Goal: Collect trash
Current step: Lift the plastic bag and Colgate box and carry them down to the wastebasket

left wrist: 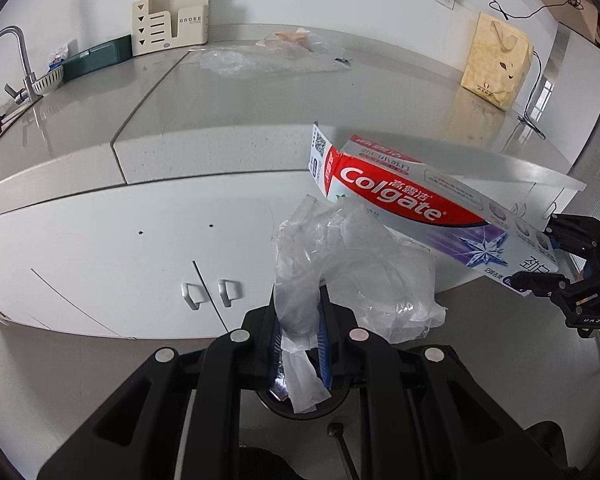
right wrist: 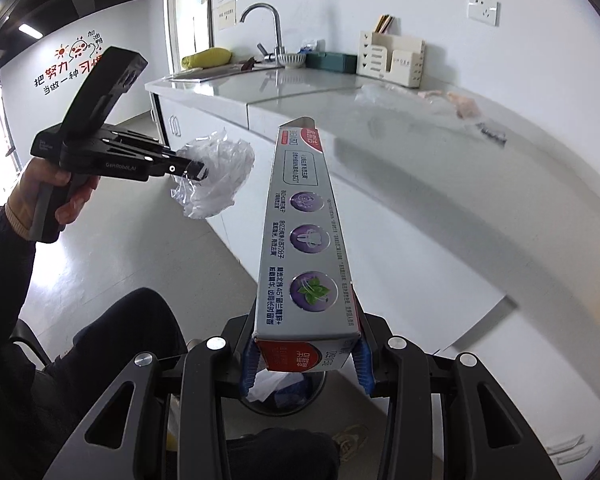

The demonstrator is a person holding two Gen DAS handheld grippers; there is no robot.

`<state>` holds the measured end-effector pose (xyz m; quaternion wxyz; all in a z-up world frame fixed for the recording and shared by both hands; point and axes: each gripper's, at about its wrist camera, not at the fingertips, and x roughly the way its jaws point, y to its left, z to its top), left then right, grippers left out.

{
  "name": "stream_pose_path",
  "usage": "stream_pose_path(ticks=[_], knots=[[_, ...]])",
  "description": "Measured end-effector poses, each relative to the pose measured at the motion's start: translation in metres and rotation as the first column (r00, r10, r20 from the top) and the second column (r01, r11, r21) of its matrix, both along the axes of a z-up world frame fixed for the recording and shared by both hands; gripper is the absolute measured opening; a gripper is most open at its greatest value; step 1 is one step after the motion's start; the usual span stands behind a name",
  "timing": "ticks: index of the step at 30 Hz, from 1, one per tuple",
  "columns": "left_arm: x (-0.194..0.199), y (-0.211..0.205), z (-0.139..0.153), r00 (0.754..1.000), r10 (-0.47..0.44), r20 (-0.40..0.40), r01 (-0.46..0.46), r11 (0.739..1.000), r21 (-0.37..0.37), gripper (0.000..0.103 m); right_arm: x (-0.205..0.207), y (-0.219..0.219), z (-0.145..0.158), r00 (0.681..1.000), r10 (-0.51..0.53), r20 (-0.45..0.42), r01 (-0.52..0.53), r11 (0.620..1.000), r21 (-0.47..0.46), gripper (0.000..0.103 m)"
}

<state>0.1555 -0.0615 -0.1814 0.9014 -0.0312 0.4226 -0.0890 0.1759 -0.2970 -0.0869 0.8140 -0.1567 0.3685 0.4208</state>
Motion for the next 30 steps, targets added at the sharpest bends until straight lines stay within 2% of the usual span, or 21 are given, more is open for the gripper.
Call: stream_pose_path(ticks=[5,11,17,24,27,30], knots=[[-0.001,-0.001,-0.036,0.998,-0.012,-0.067,0.013,1.0,0.021,0.016,-0.004,0.005,-0.039,0.997,0.026,-0.073,-0.028,0.999,-0.022,0.042],[0.013,0.001,-0.106,0.984,-0.038,-0.175,0.041,0.999,0.011,0.016,0.009,0.019,-0.107,0.98,0.057,-0.192,-0.079,0.991,-0.112,0.042],[0.034,-0.003,-0.178,0.959,-0.053,-0.28,0.069,0.996,0.048,0.016,0.029,0.038,-0.178,0.939,0.082,-0.335,-0.153,0.969,-0.192,0.042],[0.049,-0.007,-0.242,0.93,-0.079,-0.36,0.116,0.99,0.085,0.016,0.042,0.058,-0.235,0.897,0.091,-0.433,-0.22,0.941,-0.258,0.042],[0.055,-0.01,-0.273,0.913,-0.08,-0.4,0.135,0.985,0.11,0.016,0.046,0.069,-0.261,0.884,0.084,-0.46,-0.243,0.923,-0.298,0.042],[0.062,-0.011,-0.305,0.888,-0.093,-0.451,0.152,0.984,0.096,0.016,0.044,0.074,-0.284,0.866,0.079,-0.494,-0.268,0.907,-0.325,0.042]])
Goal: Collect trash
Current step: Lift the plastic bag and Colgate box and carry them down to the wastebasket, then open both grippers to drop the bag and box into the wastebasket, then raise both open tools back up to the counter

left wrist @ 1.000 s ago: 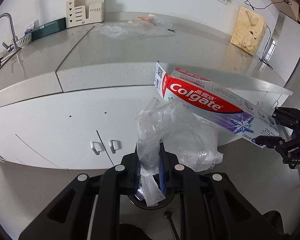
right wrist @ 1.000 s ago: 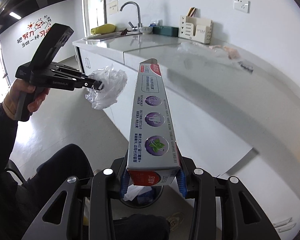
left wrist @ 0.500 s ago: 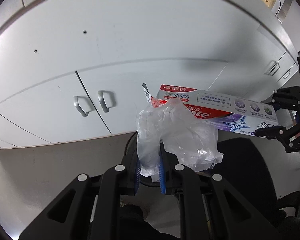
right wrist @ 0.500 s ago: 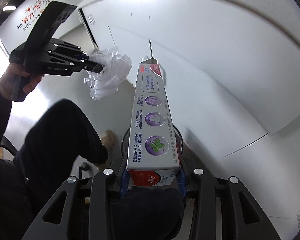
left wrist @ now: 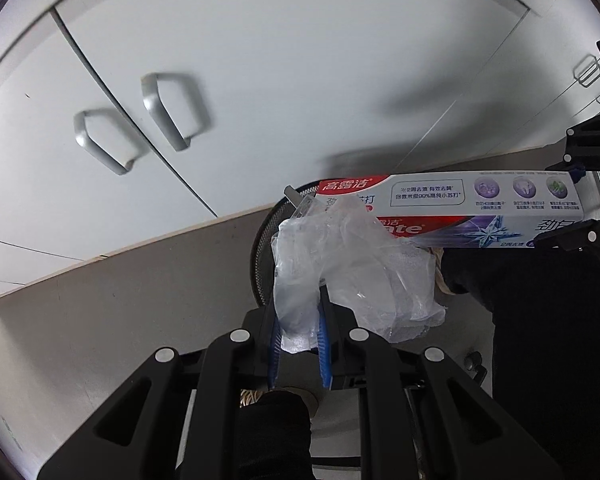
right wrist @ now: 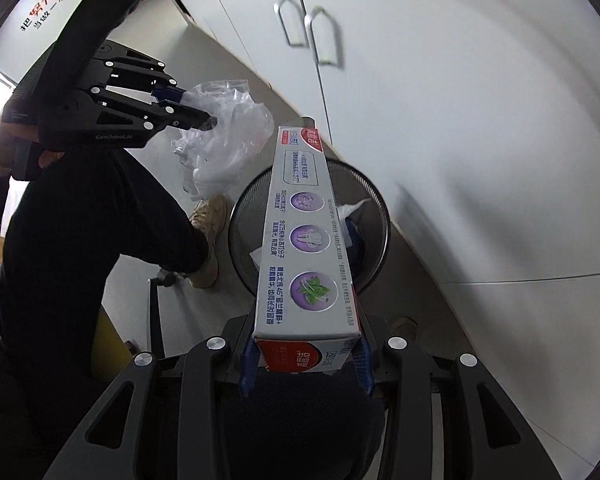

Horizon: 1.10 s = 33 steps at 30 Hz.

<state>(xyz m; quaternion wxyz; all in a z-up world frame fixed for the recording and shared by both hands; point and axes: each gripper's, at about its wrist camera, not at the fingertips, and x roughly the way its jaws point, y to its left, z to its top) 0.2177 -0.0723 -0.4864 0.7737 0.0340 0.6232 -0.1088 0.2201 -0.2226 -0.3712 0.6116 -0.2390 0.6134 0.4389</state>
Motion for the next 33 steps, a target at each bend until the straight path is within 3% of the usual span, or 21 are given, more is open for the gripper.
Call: stream_pose_path(ticks=[8,15,18,19,20,21,24,26,33], knots=[[0.016,-0.003,-0.08,0.988,0.006,-0.155,-0.014,0.999,-0.047,0.016,0.006,0.009,-0.06,0.994,0.045,-0.099,-0.057,0.991,-0.125,0.042],[0.029,-0.001,-0.102,0.982,-0.002,-0.187,-0.005,0.999,-0.034,0.017,0.004,0.018,-0.093,0.989,0.077,-0.129,-0.101,0.975,-0.196,0.042],[0.025,-0.008,-0.102,0.979,-0.017,-0.204,0.014,1.0,-0.018,0.031,0.004,0.018,-0.094,0.988,0.092,-0.126,-0.118,0.968,-0.22,0.044],[0.022,-0.01,-0.102,0.977,-0.018,-0.211,0.017,1.0,-0.006,0.053,0.005,0.018,-0.094,0.987,0.096,-0.128,-0.123,0.966,-0.225,0.047],[0.022,-0.01,-0.101,0.98,-0.01,-0.2,0.014,1.0,0.015,0.074,0.005,0.017,-0.094,0.986,0.1,-0.132,-0.127,0.967,-0.222,0.058],[0.023,-0.009,-0.101,0.982,-0.008,-0.189,0.012,1.0,0.021,0.078,0.008,0.016,-0.092,0.987,0.104,-0.125,-0.13,0.966,-0.222,0.069],[0.025,-0.005,-0.096,0.983,0.01,-0.184,-0.015,0.999,-0.03,0.088,0.008,0.014,-0.088,0.987,0.108,-0.119,-0.132,0.968,-0.215,0.078],[0.025,0.0,-0.09,0.984,0.038,-0.173,-0.044,0.998,-0.033,0.095,0.009,0.013,-0.083,0.987,0.099,-0.129,-0.124,0.972,-0.2,0.093],[0.028,0.011,-0.08,0.979,0.076,-0.191,-0.102,0.986,-0.131,0.099,0.009,0.013,-0.061,0.988,0.101,-0.117,-0.118,0.983,-0.143,0.098]])
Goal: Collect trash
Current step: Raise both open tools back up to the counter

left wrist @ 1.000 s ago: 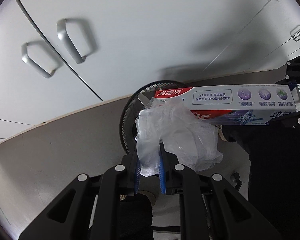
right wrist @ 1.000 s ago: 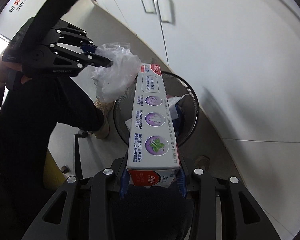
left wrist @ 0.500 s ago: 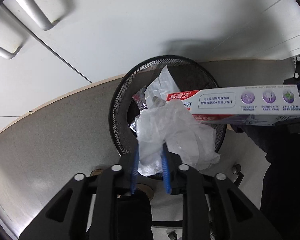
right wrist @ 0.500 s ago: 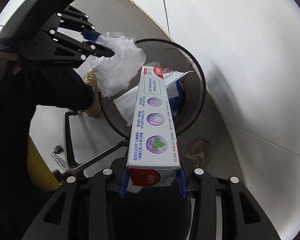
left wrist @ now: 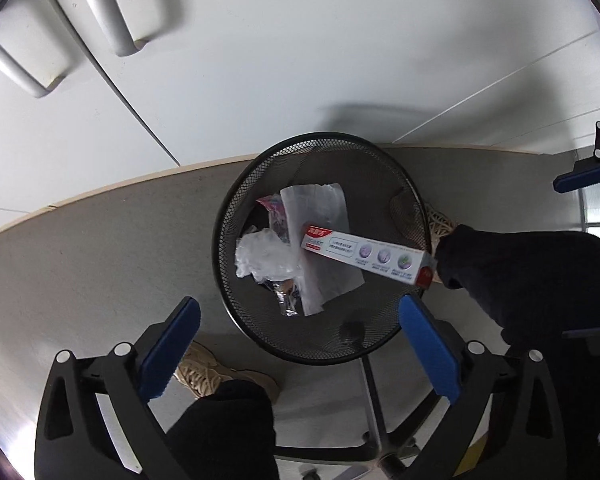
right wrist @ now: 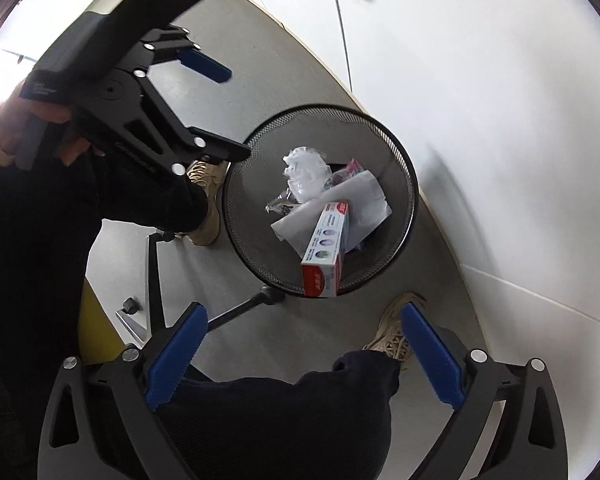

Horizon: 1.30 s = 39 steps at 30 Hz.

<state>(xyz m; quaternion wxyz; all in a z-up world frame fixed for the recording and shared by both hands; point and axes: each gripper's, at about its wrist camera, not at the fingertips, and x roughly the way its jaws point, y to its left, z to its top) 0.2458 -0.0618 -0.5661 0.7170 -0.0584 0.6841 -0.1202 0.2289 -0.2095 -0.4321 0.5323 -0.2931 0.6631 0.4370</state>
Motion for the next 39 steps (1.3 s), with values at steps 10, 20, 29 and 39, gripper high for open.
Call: stream_pose_path(ticks=[10,20,29,39], knots=[[-0.004,-0.002,0.045,0.997,0.033,0.069,-0.03,0.999,-0.04,0.099,-0.012,0.009,0.04,0.998,0.023,0.062,-0.025,0.999,0.023,0.099],[-0.037,0.014,0.176,0.953,0.061,0.295,-0.067,0.998,0.01,0.099,-0.033,0.005,0.142,0.976,-0.018,0.219,-0.014,0.99,0.142,0.099],[-0.069,0.003,0.295,0.88,0.02,0.474,-0.041,0.999,0.035,0.099,-0.069,-0.015,0.23,0.94,-0.045,0.338,-0.035,0.973,0.228,0.099],[-0.099,-0.001,0.412,0.769,0.024,0.639,-0.024,1.0,-0.009,0.099,-0.091,-0.045,0.322,0.889,-0.107,0.446,-0.067,0.932,0.357,0.099]])
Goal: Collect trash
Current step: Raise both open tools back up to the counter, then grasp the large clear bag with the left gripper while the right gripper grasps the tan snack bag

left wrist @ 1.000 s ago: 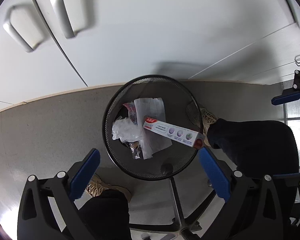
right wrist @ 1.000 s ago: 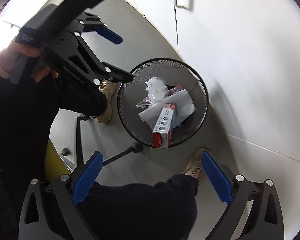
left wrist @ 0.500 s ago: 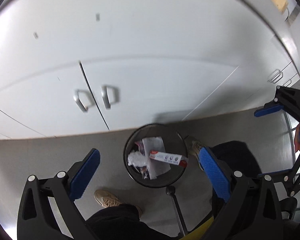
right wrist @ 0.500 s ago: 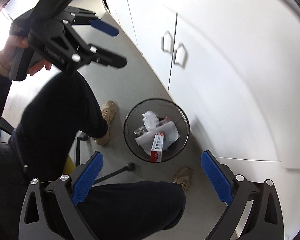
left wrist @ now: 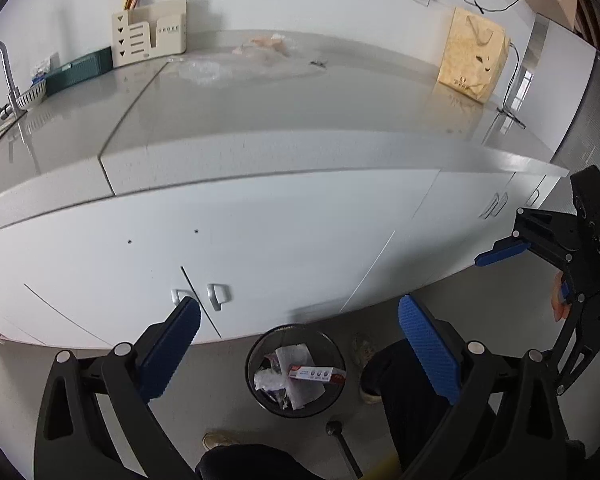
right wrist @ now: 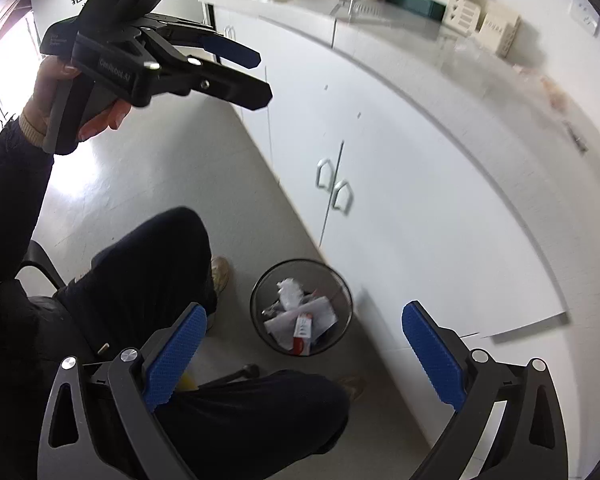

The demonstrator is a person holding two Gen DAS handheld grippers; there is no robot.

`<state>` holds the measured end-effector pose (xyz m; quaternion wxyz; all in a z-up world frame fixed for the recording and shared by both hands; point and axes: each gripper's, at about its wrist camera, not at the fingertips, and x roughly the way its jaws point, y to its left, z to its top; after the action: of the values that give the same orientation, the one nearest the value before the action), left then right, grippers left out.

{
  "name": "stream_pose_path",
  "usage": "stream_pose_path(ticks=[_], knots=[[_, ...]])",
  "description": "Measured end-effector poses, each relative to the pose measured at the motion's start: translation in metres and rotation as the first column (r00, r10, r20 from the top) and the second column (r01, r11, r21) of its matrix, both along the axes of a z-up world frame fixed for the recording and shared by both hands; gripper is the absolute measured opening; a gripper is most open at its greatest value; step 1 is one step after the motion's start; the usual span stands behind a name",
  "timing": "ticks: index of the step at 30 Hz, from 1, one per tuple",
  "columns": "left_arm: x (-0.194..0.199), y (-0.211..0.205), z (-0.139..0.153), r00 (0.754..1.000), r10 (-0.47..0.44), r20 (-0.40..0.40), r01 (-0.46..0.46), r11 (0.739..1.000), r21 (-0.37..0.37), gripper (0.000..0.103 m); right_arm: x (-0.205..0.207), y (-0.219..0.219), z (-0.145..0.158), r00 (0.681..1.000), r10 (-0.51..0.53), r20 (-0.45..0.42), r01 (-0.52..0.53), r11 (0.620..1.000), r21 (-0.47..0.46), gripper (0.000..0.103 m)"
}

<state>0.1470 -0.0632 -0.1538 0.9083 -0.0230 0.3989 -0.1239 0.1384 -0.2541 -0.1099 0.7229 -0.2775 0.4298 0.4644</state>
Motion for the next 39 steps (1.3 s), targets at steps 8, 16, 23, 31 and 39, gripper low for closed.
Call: stream_pose_path(ticks=[8,16,23,31,39], knots=[[0.048,0.031,0.071,0.994,0.061,0.089,-0.054,0.995,-0.082,0.099,0.049,-0.029,0.058,0.997,-0.062,0.047,0.056,0.99,0.128,0.099],[0.165,0.071,0.081,0.986,0.142,0.092,-0.133,0.986,-0.101,0.099,0.15,-0.056,0.089,0.985,-0.15,0.086,0.127,0.965,0.232,0.099],[0.261,0.098,0.058,0.987,0.16,-0.017,-0.16,0.971,-0.176,0.099,0.258,-0.068,0.11,0.956,-0.279,0.092,0.234,0.914,0.332,0.099],[0.331,0.088,0.032,0.977,0.191,-0.094,-0.202,0.97,-0.132,0.099,0.381,-0.042,0.108,0.931,-0.357,0.073,0.312,0.885,0.344,0.099],[0.357,0.067,0.025,0.963,0.254,-0.088,-0.251,0.967,0.045,0.099,0.474,0.008,0.093,0.911,-0.402,0.089,0.367,0.891,0.267,0.099]])
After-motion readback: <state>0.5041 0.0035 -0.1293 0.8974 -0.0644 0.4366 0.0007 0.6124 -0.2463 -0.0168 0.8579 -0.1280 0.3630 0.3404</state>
